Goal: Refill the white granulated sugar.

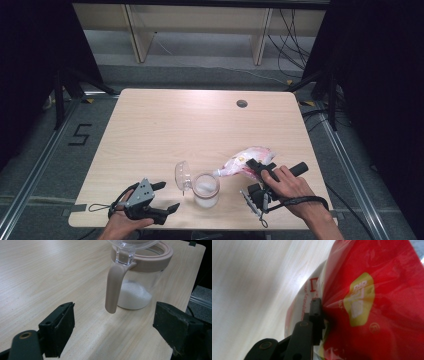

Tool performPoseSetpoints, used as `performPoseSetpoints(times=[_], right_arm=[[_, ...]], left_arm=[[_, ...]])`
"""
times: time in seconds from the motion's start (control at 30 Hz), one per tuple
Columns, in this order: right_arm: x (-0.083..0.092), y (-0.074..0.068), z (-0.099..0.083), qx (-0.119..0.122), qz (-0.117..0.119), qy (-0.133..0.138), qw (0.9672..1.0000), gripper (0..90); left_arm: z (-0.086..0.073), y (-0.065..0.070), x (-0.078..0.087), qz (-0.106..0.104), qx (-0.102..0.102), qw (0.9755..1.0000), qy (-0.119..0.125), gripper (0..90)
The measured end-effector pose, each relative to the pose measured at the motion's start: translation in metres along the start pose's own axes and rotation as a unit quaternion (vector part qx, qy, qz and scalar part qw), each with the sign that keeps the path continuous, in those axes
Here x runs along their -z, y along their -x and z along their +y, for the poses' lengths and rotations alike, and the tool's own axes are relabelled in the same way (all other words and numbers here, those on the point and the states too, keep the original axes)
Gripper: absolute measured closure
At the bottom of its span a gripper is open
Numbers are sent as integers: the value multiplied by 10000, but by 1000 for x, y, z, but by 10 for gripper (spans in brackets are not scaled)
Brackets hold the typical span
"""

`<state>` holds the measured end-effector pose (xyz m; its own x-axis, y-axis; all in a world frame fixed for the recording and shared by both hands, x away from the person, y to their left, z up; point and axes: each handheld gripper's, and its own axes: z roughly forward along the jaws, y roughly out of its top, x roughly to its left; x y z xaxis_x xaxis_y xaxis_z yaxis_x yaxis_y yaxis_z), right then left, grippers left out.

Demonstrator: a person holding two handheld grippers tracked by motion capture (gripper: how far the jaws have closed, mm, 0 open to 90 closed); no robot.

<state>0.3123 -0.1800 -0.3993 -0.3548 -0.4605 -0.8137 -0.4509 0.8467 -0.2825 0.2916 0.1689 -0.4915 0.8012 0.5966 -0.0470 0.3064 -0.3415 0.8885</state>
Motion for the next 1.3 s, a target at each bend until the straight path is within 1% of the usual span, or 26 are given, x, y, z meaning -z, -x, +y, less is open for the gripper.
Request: performPoseSetpoints(times=[0.13,0.17,0.2,0.33,0.37,0.43,0.47,0.5,0.57,0.6,0.63,0.67,0.7,0.73,0.8,0.9,0.93,0.97,1.0,1.03,1.07,1.1,1.17,1.2,1.27,1.3], right_arm=[[-3,-4,-8,-312,168,57,9994,771],[-2,-8,-9,-548,169,-53,9983,772],[-2,-8,-8,-444,139,-79,9989,774],[-3,-12,-10,-772,116,-156,9968,781],[-4,-10,-13,-629,134,-64,9979,782],[-3,-19,-12,-1085,100,-128,9940,785],[-3,-16,-12,-894,185,-152,9957,790],[-2,-21,-12,-1180,220,-197,9926,791],[-4,-17,-15,-1130,216,-10,9934,793],[-2,-24,-16,-1706,279,-93,9849,793],[-4,-19,-18,-1420,232,53,9896,794],[-4,-21,-20,-1697,180,164,9852,795],[-3,-18,-21,-1527,132,178,9880,795],[-3,-22,-22,-1857,133,237,9822,797],[-1,-18,-24,-1946,173,253,9804,798],[1,-17,-26,-2262,199,292,9734,799],[2,-18,-25,-2361,209,261,9712,800],[3,-21,-24,-2772,286,206,9602,801],[2,-16,-28,-2545,231,296,9664,802],[3,-19,-28,-2969,276,246,9542,802],[3,-18,-29,-2862,264,318,9573,803],[4,-20,-29,-3127,324,286,9489,804],[4,-21,-29,-3154,346,307,9478,806],[4,-22,-30,-3281,375,305,9434,807],[4,-22,-32,-3244,363,352,9446,808],[4,-24,-31,-3459,404,320,9369,809]], left_arm=[[0,0,0,27,68,10000,11,168],[0,0,0,42,0,10000,-6,167],[0,-1,0,18,-61,10000,2,168],[0,1,1,36,45,10000,-4,168],[1,-1,1,30,-72,10000,4,168],[0,0,1,60,55,10000,-9,168],[0,0,1,60,53,10000,-8,168],[0,0,1,60,53,10000,-8,168],[0,0,1,17,27,10000,4,168],[1,-1,1,6,-86,10000,3,167],[0,0,1,37,-3,10000,-10,168],[0,0,1,60,62,10000,-8,168],[0,0,1,59,65,10000,-7,168],[0,0,1,44,17,10000,-7,168],[0,1,0,25,68,10000,6,167],[1,-1,1,6,-68,10000,2,168],[0,1,1,58,57,10000,-16,167],[0,0,1,62,52,10000,-12,168],[0,0,1,58,52,10000,-8,168],[1,0,1,50,10,10000,-1,167],[0,0,1,67,48,10000,2,168],[0,0,1,44,77,10000,22,168],[0,0,1,73,57,10000,4,167],[0,0,1,76,54,10000,1,167],[1,0,1,73,48,10000,2,168],[0,0,1,75,49,10000,-2,168]])
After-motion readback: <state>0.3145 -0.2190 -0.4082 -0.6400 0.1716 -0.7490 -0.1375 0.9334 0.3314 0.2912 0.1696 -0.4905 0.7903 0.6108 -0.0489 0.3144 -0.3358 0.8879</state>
